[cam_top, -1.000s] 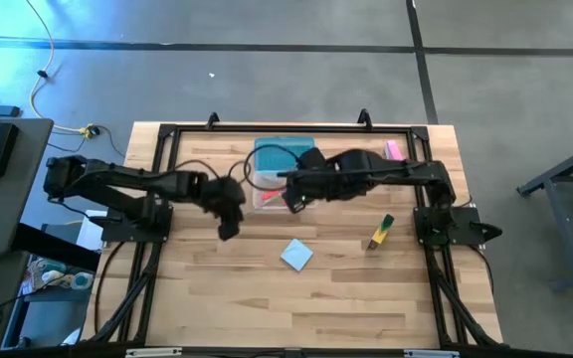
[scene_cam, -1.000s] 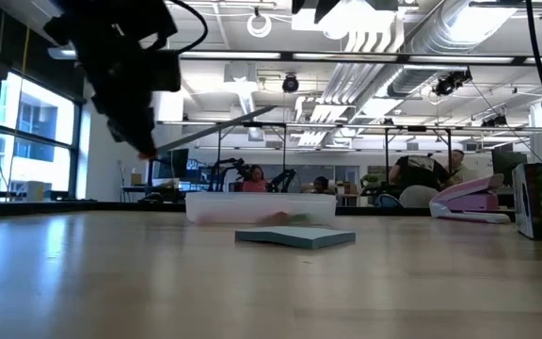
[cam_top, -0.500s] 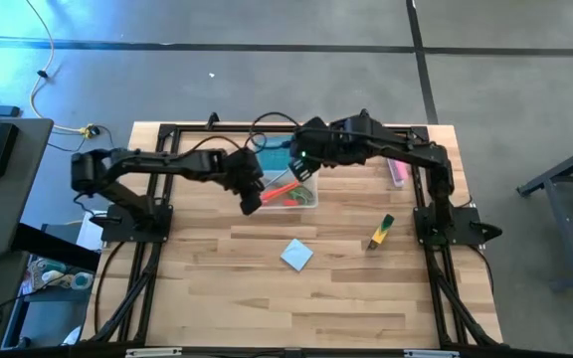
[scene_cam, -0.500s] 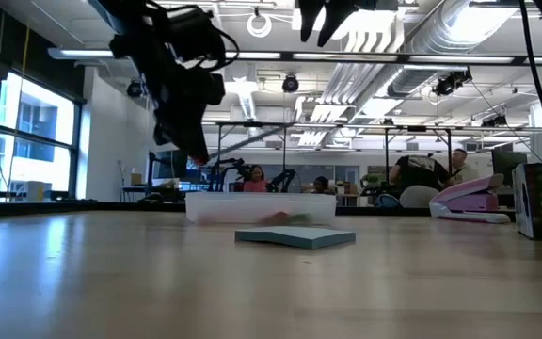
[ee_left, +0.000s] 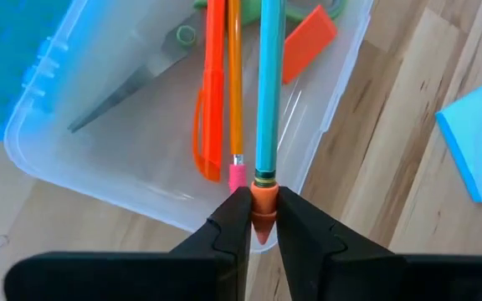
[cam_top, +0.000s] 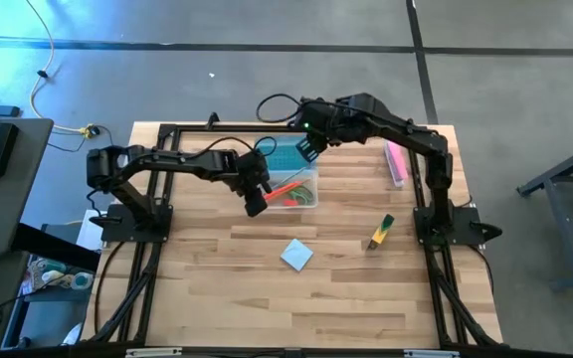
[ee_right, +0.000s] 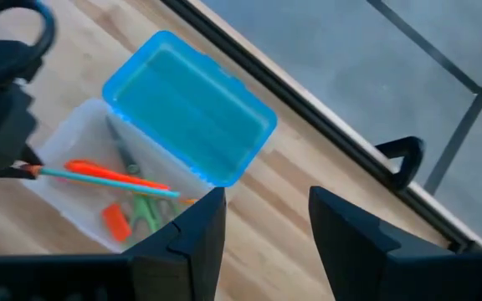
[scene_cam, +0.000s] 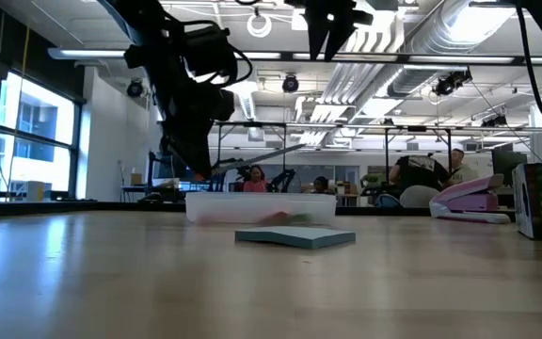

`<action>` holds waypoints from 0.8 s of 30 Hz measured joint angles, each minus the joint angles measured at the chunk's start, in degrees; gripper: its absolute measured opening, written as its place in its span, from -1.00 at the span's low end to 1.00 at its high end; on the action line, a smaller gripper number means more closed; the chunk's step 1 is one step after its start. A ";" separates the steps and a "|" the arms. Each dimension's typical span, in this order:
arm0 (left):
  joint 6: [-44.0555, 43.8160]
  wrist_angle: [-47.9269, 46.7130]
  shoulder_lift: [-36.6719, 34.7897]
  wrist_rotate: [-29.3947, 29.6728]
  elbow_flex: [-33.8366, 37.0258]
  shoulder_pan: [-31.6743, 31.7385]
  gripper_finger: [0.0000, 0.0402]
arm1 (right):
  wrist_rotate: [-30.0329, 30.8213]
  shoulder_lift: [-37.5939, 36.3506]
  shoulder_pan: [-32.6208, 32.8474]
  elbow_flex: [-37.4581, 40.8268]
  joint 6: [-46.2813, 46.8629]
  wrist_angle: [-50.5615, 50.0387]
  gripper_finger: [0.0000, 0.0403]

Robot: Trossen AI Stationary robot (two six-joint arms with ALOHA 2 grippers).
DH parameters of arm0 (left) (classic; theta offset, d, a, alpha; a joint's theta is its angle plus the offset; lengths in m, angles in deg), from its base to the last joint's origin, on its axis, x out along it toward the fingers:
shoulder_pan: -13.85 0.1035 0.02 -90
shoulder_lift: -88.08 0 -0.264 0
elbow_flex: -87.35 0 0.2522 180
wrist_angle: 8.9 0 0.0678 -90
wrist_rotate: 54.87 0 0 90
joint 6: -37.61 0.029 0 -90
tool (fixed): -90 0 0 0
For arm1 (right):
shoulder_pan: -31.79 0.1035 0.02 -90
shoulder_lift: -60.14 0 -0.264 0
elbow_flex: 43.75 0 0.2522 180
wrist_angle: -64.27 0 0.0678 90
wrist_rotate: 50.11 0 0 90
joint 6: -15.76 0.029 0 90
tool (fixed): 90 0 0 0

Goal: Pack school essentials
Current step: Put the blue pencil into the blue supply box, then put the blue sticky note pad into the blue supply box

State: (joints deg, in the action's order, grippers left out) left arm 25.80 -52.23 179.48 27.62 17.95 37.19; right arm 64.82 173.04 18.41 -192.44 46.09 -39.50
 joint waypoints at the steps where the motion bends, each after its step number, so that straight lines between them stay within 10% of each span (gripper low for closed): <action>1: 0.02 -0.01 0.00 0.00 -0.01 0.01 -0.74 | -0.01 0.00 -0.50 0.00 -0.75 0.00 -0.19; 24: 2.43 -2.40 -8.62 -7.10 0.02 3.33 -0.41 | -3.12 0.02 -5.74 0.00 -7.76 1.66 -0.19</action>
State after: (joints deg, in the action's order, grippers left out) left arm 28.23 -54.63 170.85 20.52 17.97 40.52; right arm 61.70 173.06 12.68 -192.44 38.33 -37.84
